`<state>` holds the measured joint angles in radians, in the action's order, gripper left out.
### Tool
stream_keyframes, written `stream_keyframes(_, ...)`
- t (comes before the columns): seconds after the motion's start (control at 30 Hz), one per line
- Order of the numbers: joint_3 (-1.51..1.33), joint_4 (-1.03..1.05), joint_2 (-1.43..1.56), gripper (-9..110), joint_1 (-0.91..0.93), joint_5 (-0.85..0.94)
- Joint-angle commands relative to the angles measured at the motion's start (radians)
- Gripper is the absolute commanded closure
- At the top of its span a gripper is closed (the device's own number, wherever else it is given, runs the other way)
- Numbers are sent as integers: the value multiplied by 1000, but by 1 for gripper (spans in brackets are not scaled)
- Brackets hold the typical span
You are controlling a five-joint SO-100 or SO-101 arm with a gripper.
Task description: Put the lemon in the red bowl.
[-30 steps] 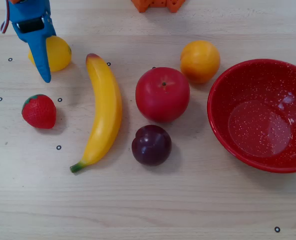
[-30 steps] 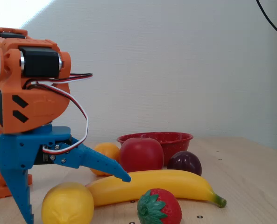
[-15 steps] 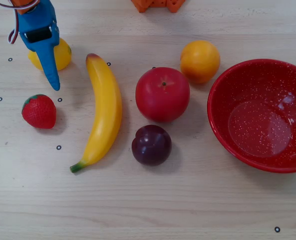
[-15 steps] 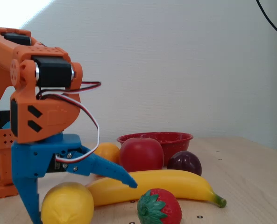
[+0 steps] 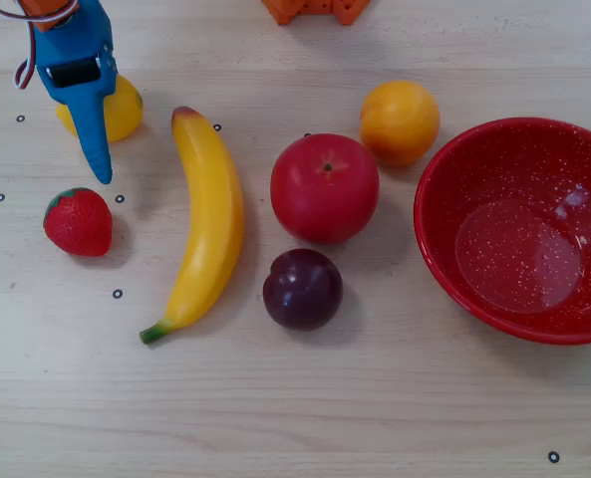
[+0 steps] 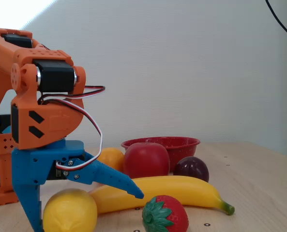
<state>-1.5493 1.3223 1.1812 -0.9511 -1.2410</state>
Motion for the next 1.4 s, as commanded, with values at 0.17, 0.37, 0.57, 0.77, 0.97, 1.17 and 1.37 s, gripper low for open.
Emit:
stream_keyframes(0.17,61,-17,55,40,18,43)
stream_keyframes(0.37,60,-21,58,40,21,60)
stream_keyframes(0.57,61,2,69,41,23,67)
stream_keyframes(0.77,60,11,77,43,25,75)
stream_keyframes(0.97,60,14,81,46,17,67)
stream_keyframes(1.17,61,21,84,51,9,55)
stream_keyframes(1.37,61,25,92,54,6,48)
